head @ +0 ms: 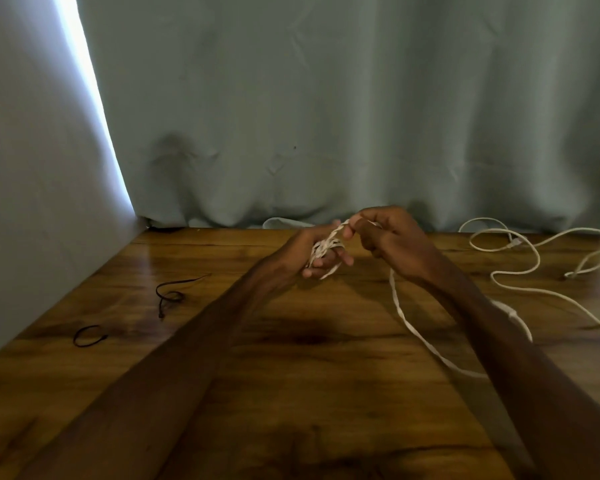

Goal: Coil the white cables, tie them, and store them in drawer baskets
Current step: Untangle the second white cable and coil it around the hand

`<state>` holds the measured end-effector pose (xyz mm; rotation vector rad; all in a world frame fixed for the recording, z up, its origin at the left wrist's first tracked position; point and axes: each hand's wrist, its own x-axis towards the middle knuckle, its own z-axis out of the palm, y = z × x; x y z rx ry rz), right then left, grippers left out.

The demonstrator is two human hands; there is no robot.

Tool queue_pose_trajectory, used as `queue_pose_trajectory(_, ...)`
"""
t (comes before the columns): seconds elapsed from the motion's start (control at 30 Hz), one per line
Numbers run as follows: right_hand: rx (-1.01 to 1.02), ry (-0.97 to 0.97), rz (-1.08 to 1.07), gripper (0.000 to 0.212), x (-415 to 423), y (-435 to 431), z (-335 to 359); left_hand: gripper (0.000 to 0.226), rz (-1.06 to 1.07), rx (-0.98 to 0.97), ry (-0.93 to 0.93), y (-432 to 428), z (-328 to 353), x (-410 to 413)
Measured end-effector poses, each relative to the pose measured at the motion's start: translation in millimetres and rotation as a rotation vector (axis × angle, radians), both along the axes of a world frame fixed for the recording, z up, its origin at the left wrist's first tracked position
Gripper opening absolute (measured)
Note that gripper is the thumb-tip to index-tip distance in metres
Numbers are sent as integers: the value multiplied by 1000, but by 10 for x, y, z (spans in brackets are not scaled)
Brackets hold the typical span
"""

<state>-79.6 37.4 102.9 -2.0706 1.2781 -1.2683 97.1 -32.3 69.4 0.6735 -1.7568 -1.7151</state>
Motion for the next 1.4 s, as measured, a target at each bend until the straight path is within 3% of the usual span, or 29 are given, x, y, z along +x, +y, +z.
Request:
queue_pose_trajectory(0.1,-99,1,-94,31,-77,-51,-54,69,-154,31,10,108,130,-36)
queue_pose_trajectory(0.3,-181,-56,-113,21,-82,-119,-167,46,-236,72,19,181,248,32)
queue_pose_trajectory(0.6,-18,274,-139,24,104,-249,-566,31,-89,174,424,170,277,-107)
queue_pose_trajectory(0.7,-13,368,-118,38,192,-202,-529,30,41,86,376,128,229,-111)
queue_pose_trajectory(0.93,-30,469,-87,30,239,-141,-445,29,183,83,442,28,135,-145)
queue_pose_trajectory(1.2,27,491,-29,33,295,-20,-302,34,542,-153,320,-342,-5,-10)
queue_pose_trajectory(1.3,-26,457,38,33,417,111,-171,32,674,-209,176,-530,-181,273)
queue_pose_trajectory(1.4,-87,438,30,28,443,158,-85,27,677,-217,52,-530,-302,394)
